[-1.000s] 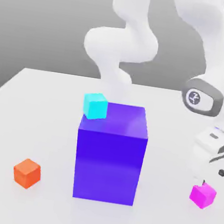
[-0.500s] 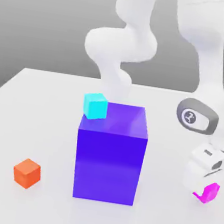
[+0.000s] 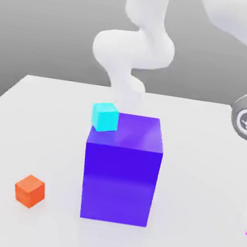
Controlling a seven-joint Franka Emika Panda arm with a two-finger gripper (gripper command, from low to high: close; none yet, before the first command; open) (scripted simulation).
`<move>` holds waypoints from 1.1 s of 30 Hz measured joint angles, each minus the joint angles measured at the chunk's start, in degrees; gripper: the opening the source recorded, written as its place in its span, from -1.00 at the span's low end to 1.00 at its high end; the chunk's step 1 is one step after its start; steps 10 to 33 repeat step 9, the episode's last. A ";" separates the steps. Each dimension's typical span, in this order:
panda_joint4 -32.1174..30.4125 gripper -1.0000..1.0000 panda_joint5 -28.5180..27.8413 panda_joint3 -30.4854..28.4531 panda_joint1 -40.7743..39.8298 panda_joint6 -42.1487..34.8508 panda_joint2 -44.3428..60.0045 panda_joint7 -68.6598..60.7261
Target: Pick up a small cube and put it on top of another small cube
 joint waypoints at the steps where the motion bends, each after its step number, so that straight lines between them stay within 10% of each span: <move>1: 2.12 -1.00 0.02 -0.14 -0.41 -1.32 0.83 -1.36; 5: 4.93 -1.00 -2.37 -2.33 0.69 2.67 7.77 -1.27; 6: 5.09 1.00 -2.76 -2.74 1.00 3.61 8.87 -1.06; 33: 5.09 1.00 -2.76 -2.74 1.00 3.61 8.87 -1.06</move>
